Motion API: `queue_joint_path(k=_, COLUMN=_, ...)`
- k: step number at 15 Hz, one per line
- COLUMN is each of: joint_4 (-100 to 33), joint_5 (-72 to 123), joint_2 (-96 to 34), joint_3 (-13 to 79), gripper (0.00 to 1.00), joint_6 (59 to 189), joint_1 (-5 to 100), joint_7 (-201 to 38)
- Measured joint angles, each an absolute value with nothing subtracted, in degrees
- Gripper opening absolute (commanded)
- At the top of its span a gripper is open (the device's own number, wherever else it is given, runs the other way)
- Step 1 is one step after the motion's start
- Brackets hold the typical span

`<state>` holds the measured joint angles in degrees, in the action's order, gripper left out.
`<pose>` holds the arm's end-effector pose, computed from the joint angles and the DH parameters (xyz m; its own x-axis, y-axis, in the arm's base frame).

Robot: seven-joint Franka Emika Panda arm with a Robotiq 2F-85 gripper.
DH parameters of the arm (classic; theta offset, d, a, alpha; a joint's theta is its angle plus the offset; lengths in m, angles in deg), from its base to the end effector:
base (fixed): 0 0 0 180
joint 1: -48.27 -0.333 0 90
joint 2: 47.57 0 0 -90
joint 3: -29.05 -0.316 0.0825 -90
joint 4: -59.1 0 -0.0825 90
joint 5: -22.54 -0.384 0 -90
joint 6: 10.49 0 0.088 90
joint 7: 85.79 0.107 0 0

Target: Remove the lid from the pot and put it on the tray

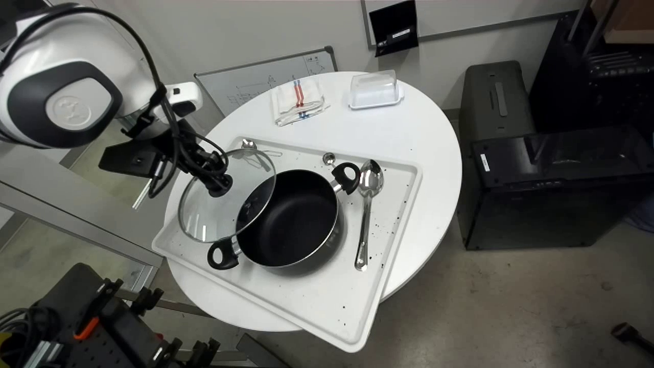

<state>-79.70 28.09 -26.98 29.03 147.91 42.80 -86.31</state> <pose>0.4841 0.0507 0.1608 0.9809 0.1937 -0.0191 0.1942 -0.9804 0.0337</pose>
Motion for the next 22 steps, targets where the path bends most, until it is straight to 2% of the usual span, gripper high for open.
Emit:
queue_joint_path(k=9, joint_4=-78.81, joint_5=34.62, joint_2=-25.38, joint_3=28.43, gripper=0.25, joint_6=147.95, joint_1=31.05, joint_7=-79.01)
queue_joint_path(k=22, joint_4=-69.74, joint_5=36.03, joint_2=-9.25, joint_3=31.02, gripper=0.25, joint_6=152.89, joint_1=29.05, joint_7=-77.93)
